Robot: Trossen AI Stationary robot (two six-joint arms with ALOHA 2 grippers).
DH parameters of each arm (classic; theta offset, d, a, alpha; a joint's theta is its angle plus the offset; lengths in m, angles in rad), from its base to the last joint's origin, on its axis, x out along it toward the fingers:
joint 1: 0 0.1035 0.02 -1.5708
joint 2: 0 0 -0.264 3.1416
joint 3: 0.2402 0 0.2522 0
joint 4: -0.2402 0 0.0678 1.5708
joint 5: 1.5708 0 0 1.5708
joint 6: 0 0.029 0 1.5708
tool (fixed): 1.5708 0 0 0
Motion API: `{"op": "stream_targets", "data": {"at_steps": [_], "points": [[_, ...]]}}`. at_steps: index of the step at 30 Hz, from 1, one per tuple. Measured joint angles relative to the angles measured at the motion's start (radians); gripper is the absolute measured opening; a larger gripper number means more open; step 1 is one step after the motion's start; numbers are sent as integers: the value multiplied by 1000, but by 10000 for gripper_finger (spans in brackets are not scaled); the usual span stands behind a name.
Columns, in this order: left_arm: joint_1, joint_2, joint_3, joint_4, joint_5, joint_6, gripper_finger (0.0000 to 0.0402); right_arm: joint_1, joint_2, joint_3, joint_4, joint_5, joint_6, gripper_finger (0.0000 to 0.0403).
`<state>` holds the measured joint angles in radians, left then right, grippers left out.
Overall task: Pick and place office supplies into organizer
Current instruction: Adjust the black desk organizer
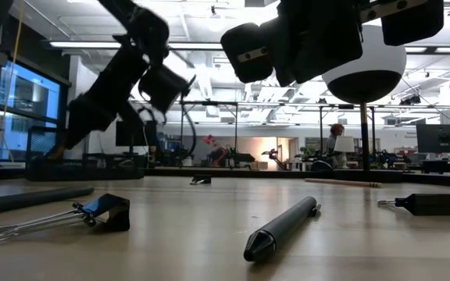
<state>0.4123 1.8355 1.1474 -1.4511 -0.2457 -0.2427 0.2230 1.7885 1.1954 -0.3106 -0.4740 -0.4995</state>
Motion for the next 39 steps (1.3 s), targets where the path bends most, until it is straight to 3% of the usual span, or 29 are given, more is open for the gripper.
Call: {"op": "stream_targets", "data": {"at_steps": [8, 15, 19, 25, 28, 39], "points": [[93, 0, -130, 209, -19, 79, 143, 0, 0, 0, 8, 0, 1, 46], [142, 0, -147, 265, -137, 91, 137, 0, 0, 0, 19, 0, 1, 44], [174, 0, -146, 305, -186, 132, 102, 0, 0, 0, 20, 0, -1, 44], [213, 1, -148, 355, -229, 190, 13, 0, 0, 0, 20, 0, -2, 42], [217, 1, -147, 368, -263, 206, 11, 0, 0, 0, 20, 0, -4, 43], [250, -2, -145, 351, -177, 159, 6, 0, 0, 0, 20, 0, -6, 40]]}}
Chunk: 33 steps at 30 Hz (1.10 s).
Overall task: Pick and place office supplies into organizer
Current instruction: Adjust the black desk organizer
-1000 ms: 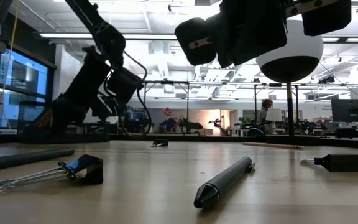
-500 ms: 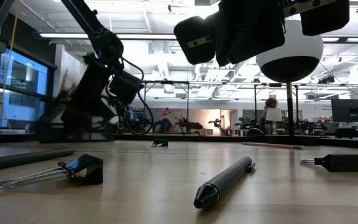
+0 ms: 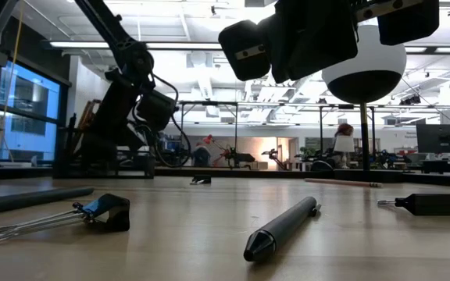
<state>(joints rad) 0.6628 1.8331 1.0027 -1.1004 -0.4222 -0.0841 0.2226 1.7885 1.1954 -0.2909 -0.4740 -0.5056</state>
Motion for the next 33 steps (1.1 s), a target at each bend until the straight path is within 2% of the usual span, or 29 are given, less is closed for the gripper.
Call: {"op": "stream_targets", "data": {"at_steps": [11, 20, 28, 33], "points": [[21, 1, 0, -56, 97, -62, 1, 0, 0, 0, 3, 0, -9, 40], [127, 1, 31, -66, 154, -50, 0, 0, 0, 0, 4, 0, -12, 40], [221, 6, 118, -74, 265, -39, 0, 0, 0, 0, -2, 0, -11, 38], [243, 5, 119, -71, 232, 17, 0, 0, 0, 0, -13, 0, -11, 37]]}}
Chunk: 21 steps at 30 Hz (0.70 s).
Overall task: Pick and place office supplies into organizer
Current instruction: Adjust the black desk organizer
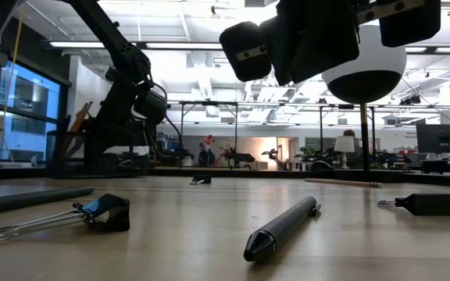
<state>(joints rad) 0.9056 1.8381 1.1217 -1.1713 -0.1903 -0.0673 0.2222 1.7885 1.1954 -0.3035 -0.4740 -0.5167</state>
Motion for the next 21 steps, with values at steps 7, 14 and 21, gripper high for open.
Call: {"op": "stream_targets", "data": {"at_steps": [7, 14, 21], "points": [[-3, 0, -2, 24, -44, 39, 0, 0, 0, 0, 1, 0, 0, 41], [-3, 0, -2, 23, -45, 27, 1, 0, 0, 0, 1, 0, 0, 37], [-3, -1, 3, 41, -50, 4, 57, 0, 0, 0, 1, 0, 0, 41]]}}
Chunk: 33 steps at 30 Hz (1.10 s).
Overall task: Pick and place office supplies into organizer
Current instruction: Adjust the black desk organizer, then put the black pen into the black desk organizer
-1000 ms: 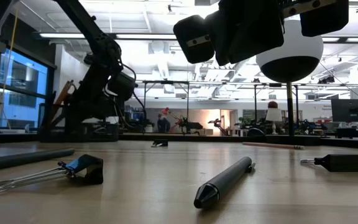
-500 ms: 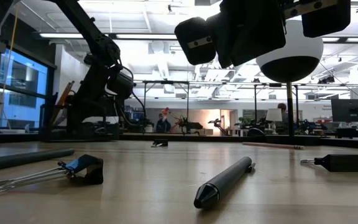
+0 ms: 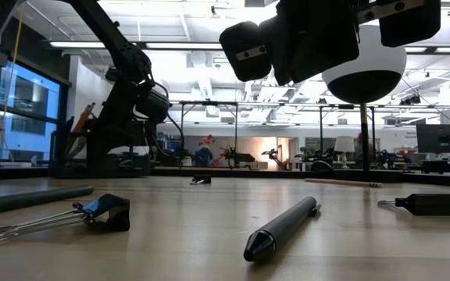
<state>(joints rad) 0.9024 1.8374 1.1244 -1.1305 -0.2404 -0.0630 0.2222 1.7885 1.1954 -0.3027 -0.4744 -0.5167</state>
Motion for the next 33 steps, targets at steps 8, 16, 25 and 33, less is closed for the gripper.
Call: {"op": "stream_targets", "data": {"at_steps": [8, 16, 25, 33], "points": [[2, -1, 1, -5, 3, -26, 154, 0, 0, 0, 0, 0, 0, 40], [-5, -2, 2, -19, 34, -73, 185, 0, 0, 0, 4, 0, 0, 42], [-90, -2, 45, -33, -14, -67, 166, 0, 0, 0, 8, 0, -7, 42], [-159, -2, 135, -81, -67, -75, 162, 0, 0, 0, 8, 0, -7, 41]]}}
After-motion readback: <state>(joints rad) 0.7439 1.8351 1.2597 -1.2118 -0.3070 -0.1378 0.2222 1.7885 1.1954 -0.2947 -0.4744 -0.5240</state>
